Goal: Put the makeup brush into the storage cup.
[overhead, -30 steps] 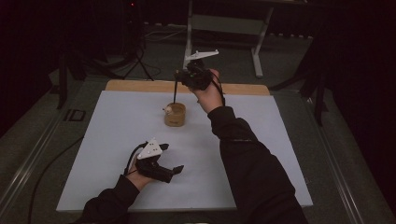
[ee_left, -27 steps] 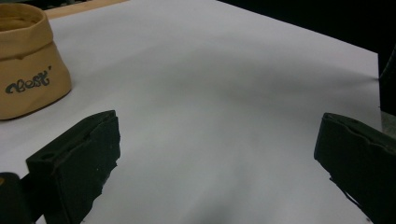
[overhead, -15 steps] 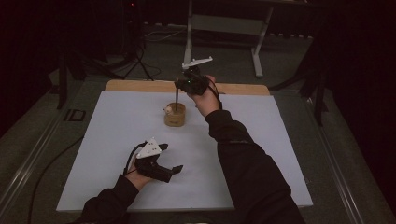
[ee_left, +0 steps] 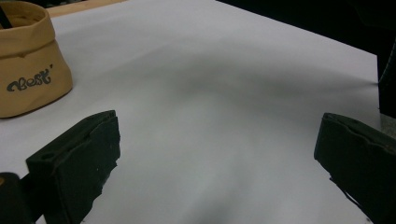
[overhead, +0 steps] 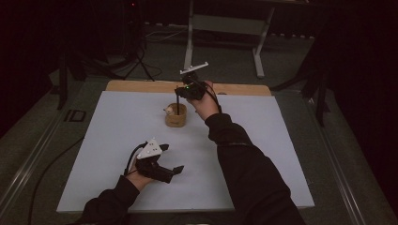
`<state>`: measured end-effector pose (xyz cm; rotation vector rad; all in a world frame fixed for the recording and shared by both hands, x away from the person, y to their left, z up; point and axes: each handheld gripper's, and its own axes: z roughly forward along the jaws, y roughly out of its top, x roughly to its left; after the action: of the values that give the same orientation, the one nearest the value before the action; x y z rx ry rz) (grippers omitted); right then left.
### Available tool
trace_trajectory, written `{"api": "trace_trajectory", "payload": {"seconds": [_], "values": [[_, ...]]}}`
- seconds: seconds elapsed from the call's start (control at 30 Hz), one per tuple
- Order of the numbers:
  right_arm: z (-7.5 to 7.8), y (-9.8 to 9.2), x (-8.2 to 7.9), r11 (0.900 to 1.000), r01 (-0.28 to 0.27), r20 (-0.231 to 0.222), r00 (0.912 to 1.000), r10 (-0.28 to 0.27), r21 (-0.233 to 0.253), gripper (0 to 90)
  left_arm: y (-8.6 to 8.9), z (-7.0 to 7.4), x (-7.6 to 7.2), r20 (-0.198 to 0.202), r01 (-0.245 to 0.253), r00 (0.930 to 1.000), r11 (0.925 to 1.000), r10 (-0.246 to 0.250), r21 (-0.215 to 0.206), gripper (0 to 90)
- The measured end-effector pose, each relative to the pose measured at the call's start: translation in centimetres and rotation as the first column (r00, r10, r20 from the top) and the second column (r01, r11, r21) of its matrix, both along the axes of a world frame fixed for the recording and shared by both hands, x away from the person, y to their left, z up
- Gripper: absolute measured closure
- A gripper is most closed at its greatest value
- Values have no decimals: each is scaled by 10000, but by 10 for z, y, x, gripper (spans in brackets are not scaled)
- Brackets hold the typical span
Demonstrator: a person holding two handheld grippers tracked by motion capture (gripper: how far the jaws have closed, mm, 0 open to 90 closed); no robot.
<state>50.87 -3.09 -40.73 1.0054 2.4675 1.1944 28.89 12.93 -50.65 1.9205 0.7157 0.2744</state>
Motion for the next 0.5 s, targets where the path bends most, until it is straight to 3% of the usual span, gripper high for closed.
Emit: {"api": "trace_trajectory", "payload": {"seconds": [0.37, 0.4, 0.43, 0.5], "values": [[-10, 5, 3, 9991, -94, -586, 9983, 70, -405, 831, 1, -1, 1, -36, -22, 10000, 10000, 22, -22, 12], [-10, 5, 3, 9994, -110, -514, 9986, 93, -332, 754, 1, 0, 1, -46, 5, 10000, 10000, -6, -35, 12], [-10, 5, 3, 9997, -129, -491, 9987, 120, -186, 608, 1, 0, 1, -37, -2, 10000, 10000, 2, -41, 12], [-7, 5, 3, 9998, -210, -578, 9981, 207, -57, 492, 1, 0, 1, -48, 9, 10000, 10000, -9, -40, 11]]}}
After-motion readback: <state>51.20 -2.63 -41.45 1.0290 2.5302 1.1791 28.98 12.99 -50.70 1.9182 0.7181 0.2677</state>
